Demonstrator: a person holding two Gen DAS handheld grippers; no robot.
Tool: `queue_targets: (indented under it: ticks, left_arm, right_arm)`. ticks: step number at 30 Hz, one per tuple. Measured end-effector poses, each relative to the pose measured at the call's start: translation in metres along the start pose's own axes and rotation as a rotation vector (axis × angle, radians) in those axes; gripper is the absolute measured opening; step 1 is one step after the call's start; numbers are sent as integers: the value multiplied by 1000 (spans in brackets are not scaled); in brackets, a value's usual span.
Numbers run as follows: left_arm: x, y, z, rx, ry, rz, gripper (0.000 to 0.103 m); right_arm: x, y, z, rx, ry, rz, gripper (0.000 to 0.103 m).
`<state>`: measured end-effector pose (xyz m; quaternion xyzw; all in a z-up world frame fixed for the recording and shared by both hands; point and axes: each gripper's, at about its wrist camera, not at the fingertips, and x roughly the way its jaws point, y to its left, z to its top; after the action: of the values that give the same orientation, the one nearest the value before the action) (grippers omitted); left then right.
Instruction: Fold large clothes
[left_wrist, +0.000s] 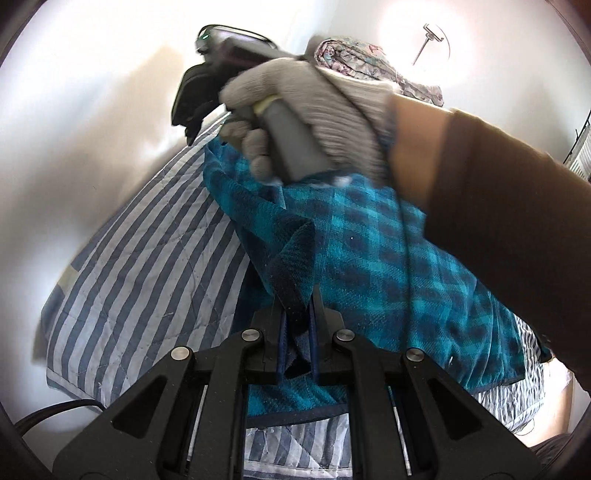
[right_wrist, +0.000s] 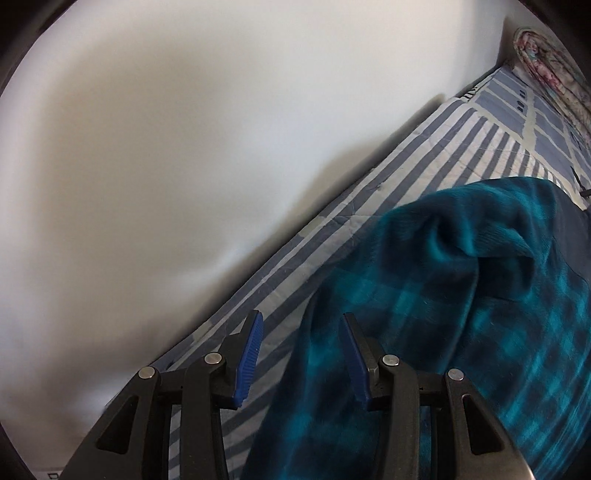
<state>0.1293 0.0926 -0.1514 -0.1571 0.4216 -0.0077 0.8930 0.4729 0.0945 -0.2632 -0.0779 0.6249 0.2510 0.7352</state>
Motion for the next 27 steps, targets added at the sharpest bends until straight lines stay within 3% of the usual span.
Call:
queue_targets:
  ticks: [4,5,7,8,9,18,22,27]
  left_arm:
    - [1,-2,-1,8,4,4,8]
    - [1,-2,0,9,3,6,8]
    - [0,-2,1,12,-2,11,8]
    - [0,-2,0,13,-3,14,8]
    - [-1,-1,0,16,-5,17,8]
    - [-9,-13,-8,131,-57,77,8]
    - [-13,-26,-11,207,-79,93,8]
    - [-11,-47,-24,336,-75,112,8]
  right_arm:
    - [20,2,8,4,34,-69,46]
    - [26,2,9,-1,49,-97,41]
    - [30,3,9,-18,61,-146,22]
    - [32,3,10,-28,56,-168,8]
    - [32,4,11,-31,52,-171,3]
    - [-58,-72,8,188,-149,77,0]
    - [-99,-130,-16,352,-239,204,0]
    - [-125,-185,-65,461,-295,230,0]
